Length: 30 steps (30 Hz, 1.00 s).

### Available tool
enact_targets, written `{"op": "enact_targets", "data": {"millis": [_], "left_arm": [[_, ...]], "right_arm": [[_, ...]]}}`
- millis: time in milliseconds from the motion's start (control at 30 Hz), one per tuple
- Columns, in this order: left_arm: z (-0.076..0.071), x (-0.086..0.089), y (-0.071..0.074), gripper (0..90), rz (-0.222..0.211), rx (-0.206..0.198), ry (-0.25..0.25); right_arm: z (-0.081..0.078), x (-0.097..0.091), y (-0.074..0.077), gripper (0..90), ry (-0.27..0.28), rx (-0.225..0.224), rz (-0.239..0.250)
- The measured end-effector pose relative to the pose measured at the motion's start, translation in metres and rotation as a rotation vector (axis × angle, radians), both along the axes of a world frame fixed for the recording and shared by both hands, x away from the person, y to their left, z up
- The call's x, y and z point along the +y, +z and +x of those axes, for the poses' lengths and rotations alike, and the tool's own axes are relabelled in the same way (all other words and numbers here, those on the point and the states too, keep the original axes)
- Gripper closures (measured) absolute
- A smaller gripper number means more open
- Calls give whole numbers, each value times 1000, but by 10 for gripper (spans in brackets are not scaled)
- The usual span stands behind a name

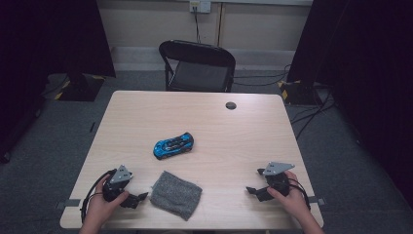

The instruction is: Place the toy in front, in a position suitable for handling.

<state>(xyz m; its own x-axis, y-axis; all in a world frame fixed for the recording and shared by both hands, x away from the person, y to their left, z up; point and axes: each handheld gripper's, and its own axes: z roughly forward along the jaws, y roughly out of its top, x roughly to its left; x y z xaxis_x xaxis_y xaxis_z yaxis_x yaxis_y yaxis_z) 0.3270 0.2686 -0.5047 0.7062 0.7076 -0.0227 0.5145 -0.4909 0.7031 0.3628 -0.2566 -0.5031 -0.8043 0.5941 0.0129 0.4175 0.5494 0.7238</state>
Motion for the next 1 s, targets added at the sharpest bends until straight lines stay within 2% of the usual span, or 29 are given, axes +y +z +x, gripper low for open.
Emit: {"op": "enact_targets", "data": {"millis": [267, 333, 400, 467, 500, 533, 600, 633, 667, 700, 767, 833, 867, 933, 1000], "left_arm": [[0, 1, 0, 0, -2, 0, 0], [1, 1, 0, 0, -11, 5, 0], [1, 2, 2, 4, -28, 21, 22], [2, 3, 5, 68, -12, 24, 31], [2, 3, 8, 176, -5, 12, 38], [3, 3, 10, 247, -9, 8, 38], [3, 3, 17, 137, -28, -5, 21], [5, 2, 22, 123, -28, -18, 5], [7, 2, 27, 183, -26, -19, -6], [11, 1, 31, 205, -27, -28, -7], [18, -1, 37, 134, -45, -31, -8], [28, -4, 40, 176, -64, -19, -6], [32, -7, 40, 150, -58, -11, -13], [43, -15, 39, 166, -39, -16, -32], [52, -20, 38, 157, -59, -16, -47]], "right_arm": [[0, 0, 0, 131, 4, 0, 0], [0, 0, 0, 132, 5, 0, 0], [0, 0, 0, 132, 5, 0, 0], [0, 0, 0, 132, 5, 0, 0], [0, 0, 0, 132, 6, 0, 0], [0, 0, 0, 132, 6, 0, 0], [0, 0, 0, 132, 6, 1, 0], [0, 0, 0, 132, 6, 1, 0], [0, -1, 0, 132, 6, 1, 0], [0, -1, 0, 132, 6, -1, 0], [0, 0, 0, 132, 6, 1, 0], [0, -1, 0, 132, 6, 0, 0], [0, -1, 0, 132, 6, 1, 0], [0, -1, 0, 132, 6, -1, 0], [0, -1, 0, 132, 6, 0, 0]]}}
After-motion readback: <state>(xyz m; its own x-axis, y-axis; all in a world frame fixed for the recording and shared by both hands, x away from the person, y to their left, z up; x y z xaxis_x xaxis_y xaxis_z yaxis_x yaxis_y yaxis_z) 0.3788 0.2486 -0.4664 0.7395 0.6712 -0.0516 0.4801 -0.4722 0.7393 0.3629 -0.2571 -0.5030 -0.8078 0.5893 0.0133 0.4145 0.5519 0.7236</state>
